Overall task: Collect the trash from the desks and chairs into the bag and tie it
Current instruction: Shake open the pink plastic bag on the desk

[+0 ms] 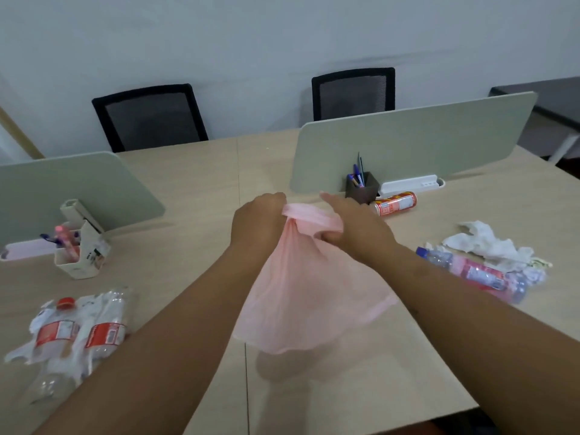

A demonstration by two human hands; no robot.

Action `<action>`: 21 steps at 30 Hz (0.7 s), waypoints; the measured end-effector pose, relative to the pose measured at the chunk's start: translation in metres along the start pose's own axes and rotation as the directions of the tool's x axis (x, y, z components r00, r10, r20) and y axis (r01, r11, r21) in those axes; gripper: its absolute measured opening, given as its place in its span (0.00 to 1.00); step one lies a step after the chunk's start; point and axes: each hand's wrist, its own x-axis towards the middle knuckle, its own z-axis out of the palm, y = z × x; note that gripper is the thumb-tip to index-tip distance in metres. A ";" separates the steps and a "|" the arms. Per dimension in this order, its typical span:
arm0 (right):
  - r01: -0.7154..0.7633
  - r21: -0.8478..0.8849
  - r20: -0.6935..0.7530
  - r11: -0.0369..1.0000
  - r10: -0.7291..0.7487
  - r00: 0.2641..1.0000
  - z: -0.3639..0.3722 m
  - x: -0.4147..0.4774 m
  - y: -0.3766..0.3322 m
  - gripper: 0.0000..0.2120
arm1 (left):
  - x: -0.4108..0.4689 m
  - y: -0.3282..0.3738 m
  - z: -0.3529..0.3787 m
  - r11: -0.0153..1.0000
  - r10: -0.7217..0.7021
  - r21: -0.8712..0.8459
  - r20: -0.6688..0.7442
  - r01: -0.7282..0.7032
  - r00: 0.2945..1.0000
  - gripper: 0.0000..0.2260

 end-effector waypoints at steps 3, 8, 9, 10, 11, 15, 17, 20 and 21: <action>-0.172 -0.160 -0.127 0.972 0.153 0.980 -0.003 -0.001 0.030 0.12 | 0.003 -0.009 -0.005 0.994 0.034 0.106 0.007 -0.034 0.999 0.06; -0.348 -0.254 0.054 0.903 0.372 0.926 -0.020 -0.017 0.079 0.24 | 0.008 -0.024 -0.009 0.989 -0.042 0.144 -0.018 0.044 0.999 0.10; -0.259 -0.158 0.108 0.953 0.278 0.955 -0.020 -0.011 0.065 0.33 | 0.010 -0.017 -0.009 0.991 -0.028 0.130 -0.011 0.029 1.000 0.10; -0.158 -0.055 0.112 0.986 0.164 0.980 -0.018 -0.007 0.045 0.41 | 0.013 -0.008 -0.009 0.993 -0.009 0.114 -0.001 0.009 1.000 0.10; -0.071 0.028 0.075 0.997 0.069 0.995 -0.013 -0.003 0.025 0.43 | 0.015 0.001 -0.010 0.995 0.011 0.098 0.009 -0.012 1.000 0.10; -0.092 -0.053 -0.168 0.994 0.082 0.982 -0.005 0.001 0.019 0.10 | 0.020 0.013 -0.016 0.994 0.054 0.099 0.015 -0.056 0.998 0.08; -0.259 -0.190 -0.198 0.947 0.221 0.955 -0.006 -0.008 0.066 0.12 | 0.022 0.003 -0.022 0.989 0.036 0.142 0.011 -0.037 0.999 0.07; -0.425 -0.150 -0.156 0.892 0.404 0.902 -0.008 -0.020 0.118 0.14 | 0.023 -0.010 -0.025 0.985 0.003 0.173 0.001 -0.003 1.000 0.07; -0.403 -0.087 -0.109 0.911 0.393 0.913 -0.007 -0.021 0.117 0.14 | 0.024 -0.008 -0.024 0.986 0.002 0.169 -0.002 -0.002 1.000 0.06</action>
